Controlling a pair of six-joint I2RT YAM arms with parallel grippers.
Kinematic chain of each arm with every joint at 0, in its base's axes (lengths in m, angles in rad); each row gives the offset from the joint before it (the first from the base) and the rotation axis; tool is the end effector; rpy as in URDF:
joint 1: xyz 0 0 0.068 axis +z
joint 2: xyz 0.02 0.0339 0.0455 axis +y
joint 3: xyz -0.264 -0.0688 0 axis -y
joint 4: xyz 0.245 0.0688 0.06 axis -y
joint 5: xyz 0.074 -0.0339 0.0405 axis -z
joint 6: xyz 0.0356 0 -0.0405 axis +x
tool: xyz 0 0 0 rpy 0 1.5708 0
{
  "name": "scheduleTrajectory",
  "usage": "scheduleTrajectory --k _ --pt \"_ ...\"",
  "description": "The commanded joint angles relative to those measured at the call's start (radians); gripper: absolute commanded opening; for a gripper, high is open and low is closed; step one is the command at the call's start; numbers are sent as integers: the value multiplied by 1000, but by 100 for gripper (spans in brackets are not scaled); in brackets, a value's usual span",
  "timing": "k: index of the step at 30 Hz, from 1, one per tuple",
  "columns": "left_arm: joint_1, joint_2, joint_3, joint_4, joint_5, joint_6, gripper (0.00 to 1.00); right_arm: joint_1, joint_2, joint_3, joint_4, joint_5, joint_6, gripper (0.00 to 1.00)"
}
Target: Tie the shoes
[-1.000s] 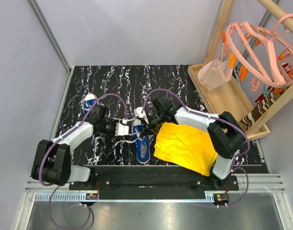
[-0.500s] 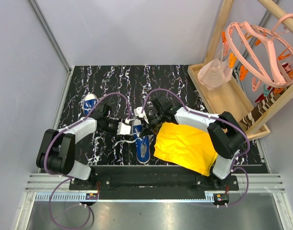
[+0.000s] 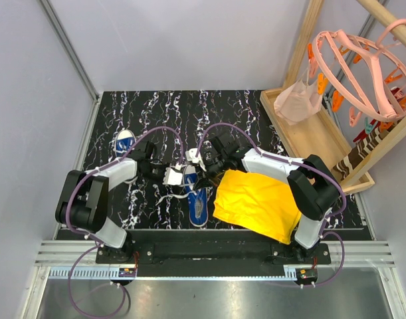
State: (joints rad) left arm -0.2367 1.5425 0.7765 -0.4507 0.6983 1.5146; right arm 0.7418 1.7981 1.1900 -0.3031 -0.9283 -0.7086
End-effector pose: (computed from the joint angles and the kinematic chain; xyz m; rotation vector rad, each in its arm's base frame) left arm 0.2530 -0.0846 0.1558 1.9553 1.4260 -0.4481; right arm 0.2559 0.2732 0.2046 -1.7932 1.4379 1.1469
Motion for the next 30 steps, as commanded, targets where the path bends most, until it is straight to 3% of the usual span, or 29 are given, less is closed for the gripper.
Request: scheduleTrajectory --k 1,8,12,18,25,30 --pt "-6 19 30 -37 4 75 20 10 -19 33 29 6 3 0" --pt "-18 30 33 -46 -19 82 22 10 -17 36 33 8 4 0" --pt "-16 13 38 -48 -2 56 3 10 -19 34 39 19 11 0" --pt "17 -148 35 -101 114 -30 0 5 -17 36 58 40 40 0" --pt "31 -453 1 -299 242 -54 0 -4 -14 51 96 57 118 0" --pt "-58 -616 -3 -370 320 -115 0 -18 3 77 117 52 184 0"
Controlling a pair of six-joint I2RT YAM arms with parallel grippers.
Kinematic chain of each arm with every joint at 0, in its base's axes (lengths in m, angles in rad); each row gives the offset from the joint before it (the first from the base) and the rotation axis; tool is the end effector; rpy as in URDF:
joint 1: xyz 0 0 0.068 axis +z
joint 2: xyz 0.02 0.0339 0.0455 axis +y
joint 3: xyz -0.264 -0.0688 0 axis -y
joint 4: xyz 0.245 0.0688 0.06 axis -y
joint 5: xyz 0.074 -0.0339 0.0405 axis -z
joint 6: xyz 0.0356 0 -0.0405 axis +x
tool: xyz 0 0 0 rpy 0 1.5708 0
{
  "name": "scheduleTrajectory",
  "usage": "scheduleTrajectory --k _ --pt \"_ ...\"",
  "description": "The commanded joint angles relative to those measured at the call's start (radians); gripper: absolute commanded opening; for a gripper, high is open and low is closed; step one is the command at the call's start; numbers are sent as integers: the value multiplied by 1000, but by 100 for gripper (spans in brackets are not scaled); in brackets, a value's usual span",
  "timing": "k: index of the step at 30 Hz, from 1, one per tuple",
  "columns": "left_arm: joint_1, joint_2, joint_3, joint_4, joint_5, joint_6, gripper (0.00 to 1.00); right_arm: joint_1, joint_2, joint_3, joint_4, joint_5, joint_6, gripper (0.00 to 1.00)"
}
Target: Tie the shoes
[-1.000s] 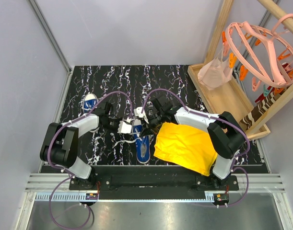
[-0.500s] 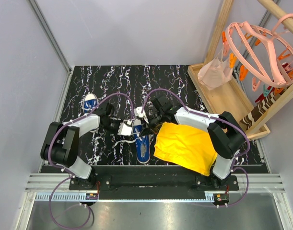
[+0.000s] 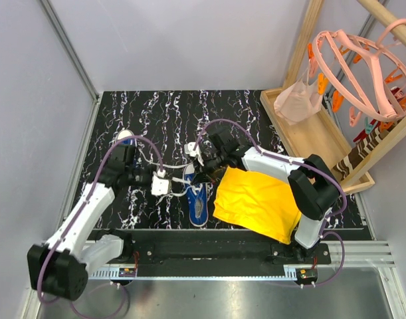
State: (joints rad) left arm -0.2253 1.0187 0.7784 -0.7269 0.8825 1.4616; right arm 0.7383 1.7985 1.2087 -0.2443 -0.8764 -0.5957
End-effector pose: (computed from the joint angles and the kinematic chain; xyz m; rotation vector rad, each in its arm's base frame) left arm 0.1777 -0.0689 0.2587 1.7988 1.1820 -0.4355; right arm 0.2638 0.2771 0.2126 -1.7084 1.5132 1.1114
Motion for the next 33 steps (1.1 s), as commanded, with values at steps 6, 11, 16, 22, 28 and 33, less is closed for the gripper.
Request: scheduleTrajectory --k 6,11,16,22,28,33 --pt "-337 -158 -53 137 83 -298 0 -19 22 80 68 -22 89 0" --pt "-572 -85 -113 495 -107 -571 0 -19 25 74 66 -45 85 0" --pt "-660 56 -116 714 -151 -687 0 -20 9 51 53 -61 37 0" --pt "-657 106 -140 791 -254 -779 0 -19 -1 43 27 -67 -18 0" --pt "-663 116 -185 856 -266 -857 0 -17 -2 42 8 -87 -48 0" --pt "-675 230 -124 848 -185 -753 0 -17 -10 32 -62 -93 -143 0"
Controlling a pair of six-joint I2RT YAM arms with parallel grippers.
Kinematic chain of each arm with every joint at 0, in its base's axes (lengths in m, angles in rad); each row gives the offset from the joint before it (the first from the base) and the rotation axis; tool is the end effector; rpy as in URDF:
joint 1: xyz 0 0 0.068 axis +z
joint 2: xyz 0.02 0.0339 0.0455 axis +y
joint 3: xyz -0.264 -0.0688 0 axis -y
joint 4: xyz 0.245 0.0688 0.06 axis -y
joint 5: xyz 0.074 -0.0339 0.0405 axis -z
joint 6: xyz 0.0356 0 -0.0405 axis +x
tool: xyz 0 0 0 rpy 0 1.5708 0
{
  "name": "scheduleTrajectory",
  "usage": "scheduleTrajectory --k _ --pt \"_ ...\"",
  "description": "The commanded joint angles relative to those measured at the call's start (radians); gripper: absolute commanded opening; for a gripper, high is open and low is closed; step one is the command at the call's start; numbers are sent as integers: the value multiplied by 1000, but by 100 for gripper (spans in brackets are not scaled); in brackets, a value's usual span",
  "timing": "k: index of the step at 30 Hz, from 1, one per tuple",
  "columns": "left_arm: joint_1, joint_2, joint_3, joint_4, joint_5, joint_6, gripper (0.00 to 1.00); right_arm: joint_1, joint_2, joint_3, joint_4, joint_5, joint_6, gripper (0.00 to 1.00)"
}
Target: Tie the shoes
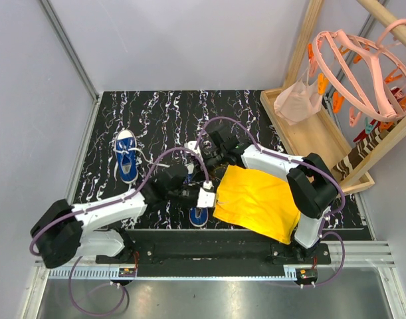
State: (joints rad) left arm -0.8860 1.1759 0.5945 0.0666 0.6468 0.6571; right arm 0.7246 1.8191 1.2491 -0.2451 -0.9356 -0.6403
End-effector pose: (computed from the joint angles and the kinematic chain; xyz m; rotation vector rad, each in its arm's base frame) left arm 0.1385 -0.2035 0.2223 1.7010 1.1793 -0.8117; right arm 0.2721 0.2791 0.2185 -1.7219 1.4224 1.1419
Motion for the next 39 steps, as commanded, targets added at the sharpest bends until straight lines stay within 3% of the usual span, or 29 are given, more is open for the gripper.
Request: scheduleTrajectory --k 1,5,6,7,8,11,15,19,26,39 --pt "-16 89 68 49 82 106 0 -5 -30 -13 -72 -26 -126 0" --pt "-16 163 143 -86 149 252 4 -4 -49 -45 -117 -26 -238 0" --pt "-16 166 157 -112 152 283 14 -5 -55 -51 -115 -23 -240 0" --pt "-16 150 172 -144 149 282 34 -5 -53 -48 -118 -23 -239 0" --pt "-13 130 189 -175 148 265 36 -5 -55 -43 -115 -23 -236 0" --pt "41 -11 173 -186 155 126 37 -5 -44 -27 -102 -35 -208 0" --pt "232 -201 113 -260 122 -47 33 -5 -43 -25 -85 -35 -180 0" --pt "381 -303 47 -321 105 -94 28 -5 -63 -33 -79 -29 -162 0" --pt "429 -239 -18 -168 77 -214 27 -14 -83 -34 3 -20 -56 0" --pt "430 -36 11 -27 145 -172 31 -21 -98 -31 69 -16 21 0"
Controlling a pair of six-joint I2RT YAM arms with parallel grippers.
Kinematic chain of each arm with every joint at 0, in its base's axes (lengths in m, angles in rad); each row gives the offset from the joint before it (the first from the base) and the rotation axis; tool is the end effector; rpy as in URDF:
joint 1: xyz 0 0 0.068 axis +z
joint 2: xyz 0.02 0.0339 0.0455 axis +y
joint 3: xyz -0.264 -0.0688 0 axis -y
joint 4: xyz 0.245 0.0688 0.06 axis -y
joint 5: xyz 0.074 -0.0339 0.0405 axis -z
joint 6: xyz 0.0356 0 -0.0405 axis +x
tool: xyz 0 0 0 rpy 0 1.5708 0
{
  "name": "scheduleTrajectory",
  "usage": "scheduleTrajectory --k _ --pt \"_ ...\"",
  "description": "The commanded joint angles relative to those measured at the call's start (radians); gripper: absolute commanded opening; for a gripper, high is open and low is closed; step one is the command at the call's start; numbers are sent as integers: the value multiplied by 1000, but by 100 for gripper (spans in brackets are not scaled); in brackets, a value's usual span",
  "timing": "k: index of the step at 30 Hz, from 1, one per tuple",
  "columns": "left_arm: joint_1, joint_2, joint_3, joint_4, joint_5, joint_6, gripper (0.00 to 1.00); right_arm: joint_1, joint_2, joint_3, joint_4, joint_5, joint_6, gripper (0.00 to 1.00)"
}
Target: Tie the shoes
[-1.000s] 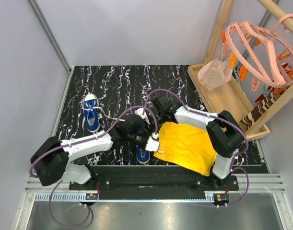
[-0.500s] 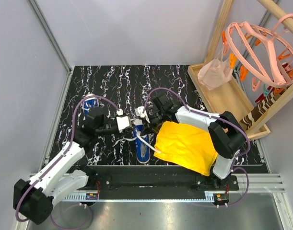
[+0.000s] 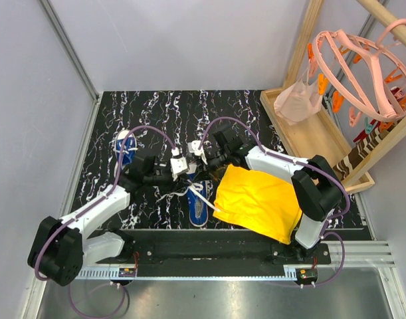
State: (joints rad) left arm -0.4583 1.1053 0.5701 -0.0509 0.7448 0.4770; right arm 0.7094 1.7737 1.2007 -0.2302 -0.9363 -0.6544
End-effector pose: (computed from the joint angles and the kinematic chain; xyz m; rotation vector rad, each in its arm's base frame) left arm 0.1923 -0.1218 0.2207 1.2984 1.6248 -0.7850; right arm 0.2679 0.2677 0.2212 -1.7134 1.4069 1.1221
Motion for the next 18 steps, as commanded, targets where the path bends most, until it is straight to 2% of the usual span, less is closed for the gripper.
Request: scheduleTrajectory --k 1,7,11,16,18 --pt "3 42 36 94 47 11 32 -5 -60 11 61 -15 39 0" --pt "3 76 45 98 67 20 33 -5 -74 -3 88 -7 55 0" --pt "3 77 45 117 68 0 23 -5 -79 -7 91 -13 56 0" --pt "3 71 48 129 74 -41 23 -5 -88 -27 91 -10 56 0" --pt "3 68 43 131 77 -43 19 -5 -89 -33 91 -12 58 0"
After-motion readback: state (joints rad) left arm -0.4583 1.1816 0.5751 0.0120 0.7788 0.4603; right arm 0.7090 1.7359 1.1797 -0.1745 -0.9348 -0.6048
